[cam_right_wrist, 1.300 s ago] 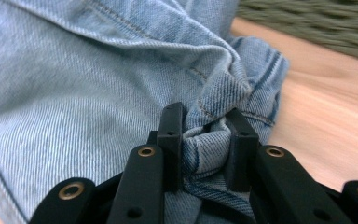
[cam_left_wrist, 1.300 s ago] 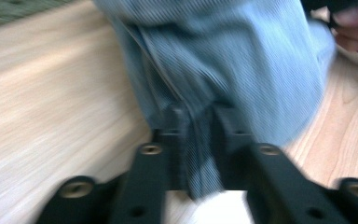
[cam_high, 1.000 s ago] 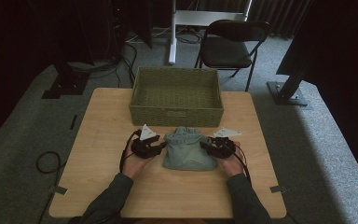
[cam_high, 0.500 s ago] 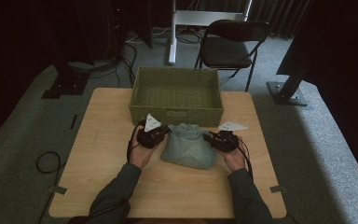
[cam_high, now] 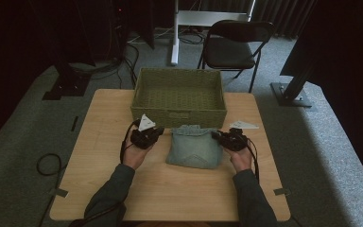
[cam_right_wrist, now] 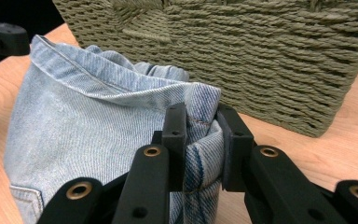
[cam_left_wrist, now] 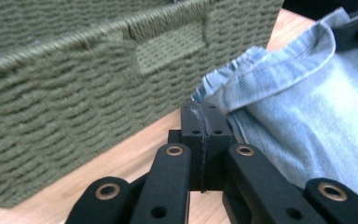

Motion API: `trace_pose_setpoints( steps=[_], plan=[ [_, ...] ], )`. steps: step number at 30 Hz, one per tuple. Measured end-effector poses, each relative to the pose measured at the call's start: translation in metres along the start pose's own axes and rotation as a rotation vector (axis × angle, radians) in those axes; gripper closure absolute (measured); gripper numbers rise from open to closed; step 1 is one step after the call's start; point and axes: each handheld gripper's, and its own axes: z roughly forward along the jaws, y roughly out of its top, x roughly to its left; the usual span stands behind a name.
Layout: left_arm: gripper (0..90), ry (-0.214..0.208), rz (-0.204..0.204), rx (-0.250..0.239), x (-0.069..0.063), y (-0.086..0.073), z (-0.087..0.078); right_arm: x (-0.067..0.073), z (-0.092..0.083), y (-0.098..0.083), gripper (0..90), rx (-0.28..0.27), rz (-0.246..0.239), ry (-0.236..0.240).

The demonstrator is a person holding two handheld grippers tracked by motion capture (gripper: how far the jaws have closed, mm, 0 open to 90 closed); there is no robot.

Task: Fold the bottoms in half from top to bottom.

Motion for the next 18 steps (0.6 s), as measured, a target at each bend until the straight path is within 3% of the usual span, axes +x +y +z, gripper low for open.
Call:
trace_pose_setpoints(
  steps=[4,6,8,10,15,18],
  plan=[
    [65.9,-0.024,0.058,-0.002,-0.01,0.001,0.003,0.001,0.001,0.0,75.9,-0.002,-0.008,0.006],
    [60.7,-0.012,0.102,0.016,-0.016,0.0,0.008,0.001,0.001,0.0,75.6,-0.004,-0.015,0.013],
    [57.3,-0.028,0.129,0.026,-0.02,-0.001,0.014,0.001,0.0,0.0,75.3,-0.007,-0.018,0.024],
    [55.4,-0.007,0.165,0.034,-0.026,-0.001,0.02,0.001,0.0,0.0,75.0,-0.009,-0.024,0.027],
    [59.2,0.039,0.189,0.016,-0.031,0.006,0.028,0.001,0.0,0.001,74.4,-0.009,-0.026,0.03],
    [66.8,0.045,0.16,-0.016,-0.03,0.011,0.027,0.0,0.0,0.001,74.3,-0.009,-0.022,0.028]
  ],
)
